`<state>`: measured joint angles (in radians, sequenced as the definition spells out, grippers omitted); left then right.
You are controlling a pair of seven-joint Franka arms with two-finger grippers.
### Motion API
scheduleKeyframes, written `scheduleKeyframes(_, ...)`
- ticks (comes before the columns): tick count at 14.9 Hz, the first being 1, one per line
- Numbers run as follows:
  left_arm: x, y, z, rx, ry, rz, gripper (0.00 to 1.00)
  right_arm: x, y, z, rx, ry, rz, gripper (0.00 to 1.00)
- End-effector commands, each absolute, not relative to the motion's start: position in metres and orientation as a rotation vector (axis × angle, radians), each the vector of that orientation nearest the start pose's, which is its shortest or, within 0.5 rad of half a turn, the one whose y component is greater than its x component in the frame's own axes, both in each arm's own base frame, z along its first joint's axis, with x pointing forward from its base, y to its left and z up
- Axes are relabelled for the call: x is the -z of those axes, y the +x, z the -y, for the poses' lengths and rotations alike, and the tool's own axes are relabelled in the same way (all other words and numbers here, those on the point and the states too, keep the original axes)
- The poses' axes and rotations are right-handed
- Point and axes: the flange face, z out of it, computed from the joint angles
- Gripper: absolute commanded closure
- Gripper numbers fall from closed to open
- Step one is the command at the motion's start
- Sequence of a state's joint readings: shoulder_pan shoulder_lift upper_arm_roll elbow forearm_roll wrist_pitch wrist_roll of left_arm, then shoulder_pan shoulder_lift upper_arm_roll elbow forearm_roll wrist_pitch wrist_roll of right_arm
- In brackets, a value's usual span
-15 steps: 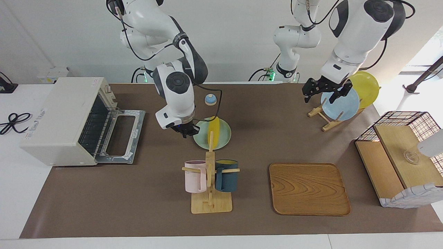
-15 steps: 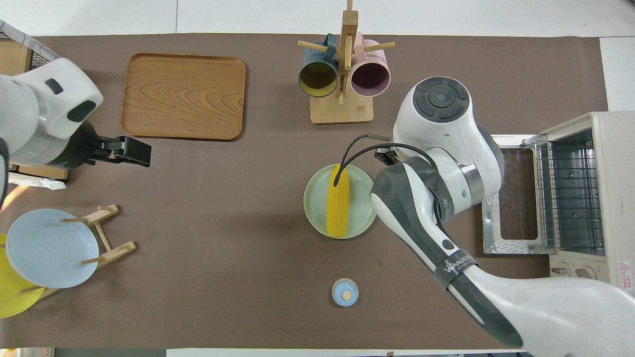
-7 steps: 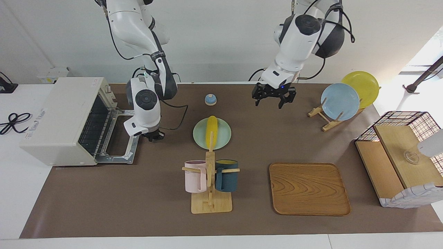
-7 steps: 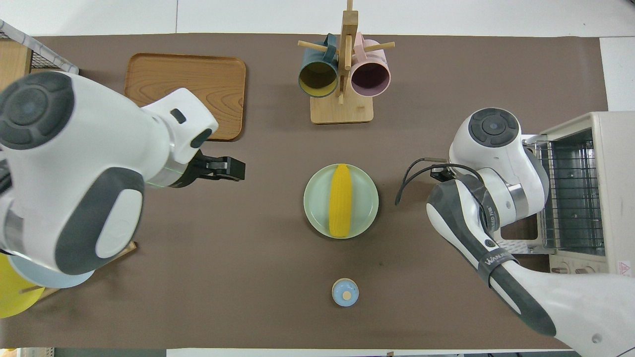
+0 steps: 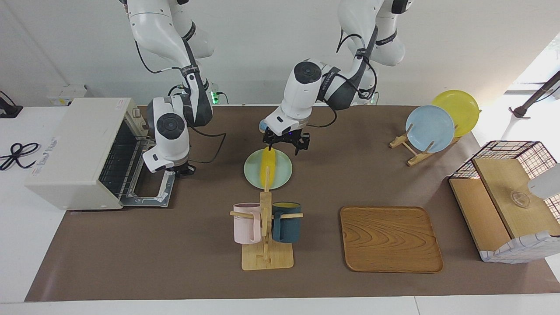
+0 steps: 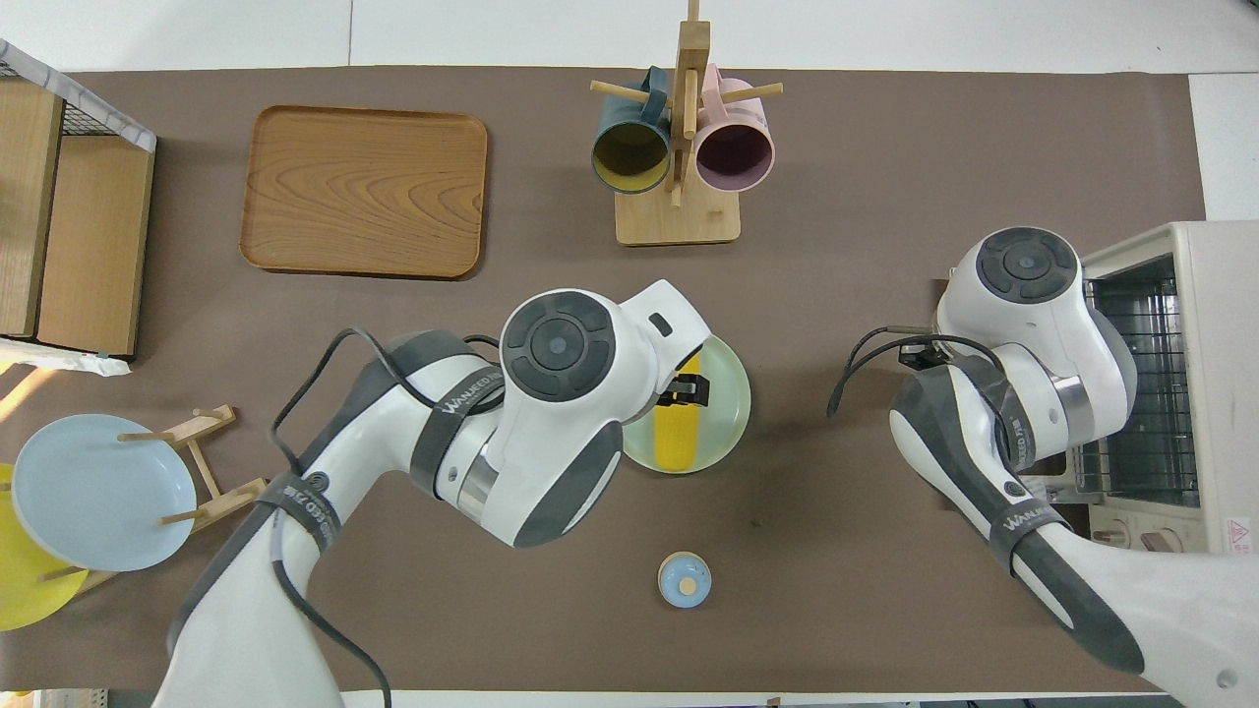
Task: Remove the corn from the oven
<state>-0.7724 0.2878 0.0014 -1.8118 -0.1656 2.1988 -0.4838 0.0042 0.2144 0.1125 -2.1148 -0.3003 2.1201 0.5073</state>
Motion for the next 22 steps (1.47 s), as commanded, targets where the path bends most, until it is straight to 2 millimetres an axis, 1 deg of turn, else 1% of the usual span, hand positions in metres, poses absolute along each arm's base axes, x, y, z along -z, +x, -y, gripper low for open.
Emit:
scheduleKeyframes(1, -0.356, 0.452, 0.480, 0.013, -3.305, -0.309, 0.00, -0.302, 0.541, -0.041, -0.171, -3.388, -0.301, 1.00)
scheduleKeyframes(3, -0.337, 0.452, 0.491, 0.015, -3.307, -0.266, 0.00, -0.302, 0.542, -0.031, -0.174, -3.388, -0.268, 1.00)
scheduleKeyframes(4, -0.332, 0.444, 0.500, 0.026, -3.310, -0.278, 0.00, -0.303, 0.543, -0.031, -0.183, -3.409, -0.242, 1.00)
scheduleKeyframes(6, -0.328, 0.443, 0.498, 0.023, -3.302, -0.281, 0.00, -0.318, 0.550, -0.028, -0.180, -3.451, -0.203, 1.00)
scheduleKeyframes(7, -0.325, 0.445, 0.496, 0.029, -3.291, -0.285, 0.00, -0.329, 0.555, -0.026, -0.189, -3.459, -0.211, 1.00)
scheduleKeyframes(8, -0.320, 0.446, 0.494, 0.044, -3.265, -0.309, 0.00, -0.343, 0.559, -0.024, -0.206, -3.469, -0.177, 1.00)
scheduleKeyframes(9, -0.315, 0.441, 0.494, 0.034, -3.253, -0.318, 0.00, -0.357, 0.562, -0.022, -0.221, -3.477, -0.148, 1.00)
scheduleKeyframes(10, -0.309, 0.438, 0.492, 0.022, -3.246, -0.314, 0.00, -0.370, 0.562, -0.019, -0.233, -3.483, -0.128, 1.00)
scheduleKeyframes(11, -0.308, 0.438, 0.492, 0.027, -3.248, -0.305, 0.00, -0.386, 0.559, -0.016, -0.232, -3.488, -0.100, 1.00)
scheduleKeyframes(12, -0.308, 0.438, 0.492, 0.029, -3.249, -0.305, 0.00, -0.399, 0.556, -0.010, -0.230, -3.492, -0.080, 1.00)
scheduleKeyframes(13, -0.308, 0.438, 0.492, 0.029, -3.249, -0.305, 0.00, -0.413, 0.552, 0.004, -0.238, -3.492, -0.055, 1.00)
scheduleKeyframes(14, -0.307, 0.438, 0.492, 0.027, -3.248, -0.305, 0.00, -0.421, 0.549, 0.015, -0.251, -3.484, -0.022, 1.00)
scheduleKeyframes(15, -0.308, 0.438, 0.491, 0.025, -3.247, -0.302, 0.12, -0.428, 0.547, 0.024, -0.247, -3.481, -0.005, 1.00)
scheduleKeyframes(16, -0.308, 0.438, 0.491, 0.023, -3.246, -0.302, 0.31, -0.432, 0.544, 0.033, -0.262, -3.477, -0.001, 1.00)
scheduleKeyframes(17, -0.307, 0.438, 0.490, 0.019, -3.245, -0.292, 0.60, -0.435, 0.542, 0.043, -0.272, -3.475, 0.006, 1.00)
scheduleKeyframes(18, -0.309, 0.439, 0.491, 0.016, -3.245, -0.288, 0.80, -0.438, 0.540, 0.051, -0.280, -3.471, 0.010, 1.00)
scheduleKeyframes(19, -0.312, 0.439, 0.492, 0.007, -3.246, -0.264, 0.98, -0.439, 0.538, 0.057, -0.289, -3.468, 0.008, 1.00)
scheduleKeyframes(20, -0.315, 0.442, 0.491, 0.001, -3.244, -0.252, 1.00, -0.443, 0.537, 0.062, -0.284, -3.468, 0.021, 1.00)
scheduleKeyframes(22, -0.330, 0.449, 0.484, -0.007, -3.243, -0.231, 1.00, -0.448, 0.535, 0.070, -0.293, -3.464, 0.061, 1.00)
